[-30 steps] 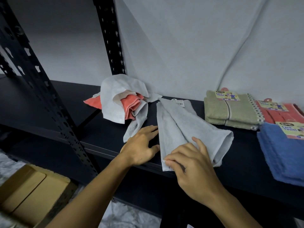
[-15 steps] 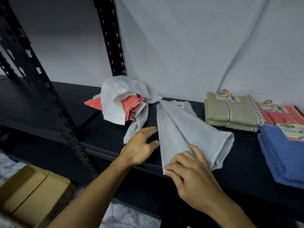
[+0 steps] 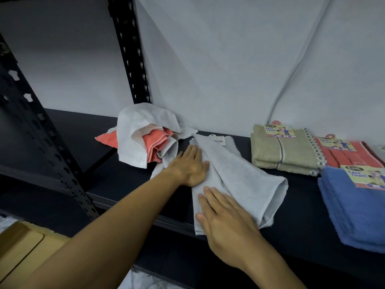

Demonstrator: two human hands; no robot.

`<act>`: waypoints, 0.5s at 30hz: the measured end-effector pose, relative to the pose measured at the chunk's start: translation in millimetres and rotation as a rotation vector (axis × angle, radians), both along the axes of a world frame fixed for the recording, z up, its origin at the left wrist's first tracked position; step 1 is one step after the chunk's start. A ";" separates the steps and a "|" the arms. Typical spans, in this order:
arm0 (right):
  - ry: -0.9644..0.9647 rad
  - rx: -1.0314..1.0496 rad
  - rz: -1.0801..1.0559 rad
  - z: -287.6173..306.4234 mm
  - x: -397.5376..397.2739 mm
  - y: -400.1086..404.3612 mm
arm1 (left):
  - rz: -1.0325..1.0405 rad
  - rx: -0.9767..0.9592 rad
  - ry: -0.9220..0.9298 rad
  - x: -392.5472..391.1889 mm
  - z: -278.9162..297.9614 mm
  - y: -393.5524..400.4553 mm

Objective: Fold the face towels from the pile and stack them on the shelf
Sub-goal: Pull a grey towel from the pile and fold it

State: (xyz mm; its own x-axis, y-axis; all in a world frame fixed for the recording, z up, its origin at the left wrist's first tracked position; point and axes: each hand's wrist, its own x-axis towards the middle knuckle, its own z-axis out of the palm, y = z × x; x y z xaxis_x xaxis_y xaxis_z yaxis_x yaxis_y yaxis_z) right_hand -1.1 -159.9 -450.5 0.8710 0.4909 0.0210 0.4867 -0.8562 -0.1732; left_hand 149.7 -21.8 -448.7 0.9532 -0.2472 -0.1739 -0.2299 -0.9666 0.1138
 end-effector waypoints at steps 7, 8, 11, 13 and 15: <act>-0.031 0.015 -0.018 -3.9 24.0 14.0 | -0.007 0.118 -0.025 37.8 3.4 -0.2; -0.033 0.019 -0.022 -4.5 25.2 16.5 | -0.013 0.120 -0.031 42.3 3.9 0.4; -0.088 0.073 -0.089 -8.0 23.3 22.4 | -0.030 0.103 -0.067 53.6 2.1 1.9; -0.102 0.144 -0.146 -18.3 15.2 24.0 | -0.041 0.093 -0.070 58.6 -0.4 2.7; -0.144 0.155 -0.156 -32.7 6.4 27.8 | -0.048 0.093 -0.070 61.3 -2.6 2.9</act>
